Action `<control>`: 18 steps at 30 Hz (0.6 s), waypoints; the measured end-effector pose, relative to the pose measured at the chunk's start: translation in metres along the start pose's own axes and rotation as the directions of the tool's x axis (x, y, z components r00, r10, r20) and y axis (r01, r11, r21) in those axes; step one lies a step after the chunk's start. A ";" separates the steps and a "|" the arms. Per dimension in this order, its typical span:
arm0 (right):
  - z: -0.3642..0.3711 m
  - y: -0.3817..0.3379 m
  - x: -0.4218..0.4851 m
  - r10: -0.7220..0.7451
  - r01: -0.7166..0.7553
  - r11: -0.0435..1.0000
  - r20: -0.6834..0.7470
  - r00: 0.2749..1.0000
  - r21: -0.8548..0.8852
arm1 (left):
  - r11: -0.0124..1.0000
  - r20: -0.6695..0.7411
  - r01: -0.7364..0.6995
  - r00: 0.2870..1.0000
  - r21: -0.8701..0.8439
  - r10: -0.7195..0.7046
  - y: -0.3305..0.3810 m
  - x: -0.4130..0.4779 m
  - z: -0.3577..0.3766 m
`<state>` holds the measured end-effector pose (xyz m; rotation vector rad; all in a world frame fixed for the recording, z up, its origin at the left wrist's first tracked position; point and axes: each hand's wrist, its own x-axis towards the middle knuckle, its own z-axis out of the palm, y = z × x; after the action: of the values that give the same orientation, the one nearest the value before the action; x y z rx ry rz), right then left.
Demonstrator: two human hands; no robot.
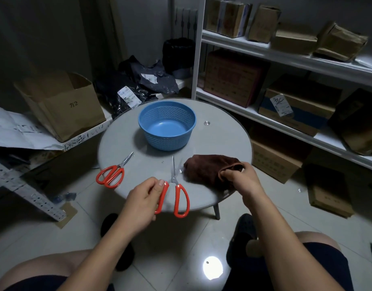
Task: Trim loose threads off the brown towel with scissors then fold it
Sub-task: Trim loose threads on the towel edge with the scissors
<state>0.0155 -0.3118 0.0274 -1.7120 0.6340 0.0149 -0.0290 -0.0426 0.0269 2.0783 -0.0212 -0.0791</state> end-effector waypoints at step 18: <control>0.070 -0.023 -0.061 -0.311 0.333 0.934 0.165 0.936 -0.126 | 0.905 -0.213 0.057 0.964 -0.422 -0.160 0.034 0.037 0.008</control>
<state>-0.0036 -0.2218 0.0516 -1.9277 0.2436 -0.0478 0.0078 -0.0674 0.0507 1.6496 0.2442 0.0972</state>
